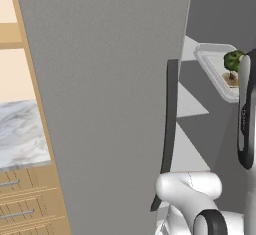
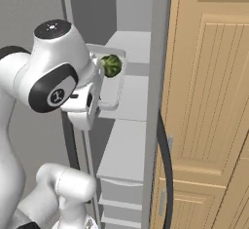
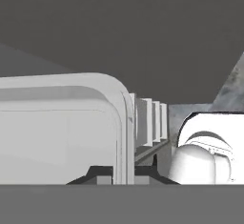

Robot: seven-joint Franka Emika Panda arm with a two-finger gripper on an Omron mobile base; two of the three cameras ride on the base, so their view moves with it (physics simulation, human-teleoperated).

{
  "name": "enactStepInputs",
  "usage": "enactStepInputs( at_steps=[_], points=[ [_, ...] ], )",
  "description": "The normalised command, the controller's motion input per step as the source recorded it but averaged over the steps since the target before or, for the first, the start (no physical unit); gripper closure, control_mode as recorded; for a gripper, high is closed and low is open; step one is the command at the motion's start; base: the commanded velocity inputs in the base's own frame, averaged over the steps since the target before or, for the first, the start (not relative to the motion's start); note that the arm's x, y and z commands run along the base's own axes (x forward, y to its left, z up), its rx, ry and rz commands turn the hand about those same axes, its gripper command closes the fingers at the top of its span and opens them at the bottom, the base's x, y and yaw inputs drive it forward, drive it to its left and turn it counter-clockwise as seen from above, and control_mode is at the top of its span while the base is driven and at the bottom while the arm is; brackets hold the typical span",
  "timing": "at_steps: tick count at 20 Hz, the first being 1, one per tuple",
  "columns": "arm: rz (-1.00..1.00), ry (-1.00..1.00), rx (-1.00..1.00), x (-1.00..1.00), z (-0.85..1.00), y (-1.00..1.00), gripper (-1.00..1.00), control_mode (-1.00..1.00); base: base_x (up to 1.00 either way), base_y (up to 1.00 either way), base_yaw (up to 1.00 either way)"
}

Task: Take the mushroom and broccoli out of the freezer and place them in the tupperware container on the counter. Then put the tupperware containing the vegetables back in the freezer.

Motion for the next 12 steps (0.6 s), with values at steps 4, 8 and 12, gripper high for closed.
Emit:
enactStepInputs(
  at_steps=[4, 8, 12],
  points=[
    [-0.02, -0.05, 0.00, 0.85, 0.00, 0.00, 1.00, -1.00, 0.00, 0.00, 0.00],
    [0.00, -0.05, 0.00, 0.87, 0.00, 0.00, 1.00, -1.00, 0.00, 0.00, 0.00],
    [0.00, -0.04, 0.00, 0.84, 0.00, -0.06, 1.00, -1.00, 0.00, 0.00, 0.00]
  ],
)
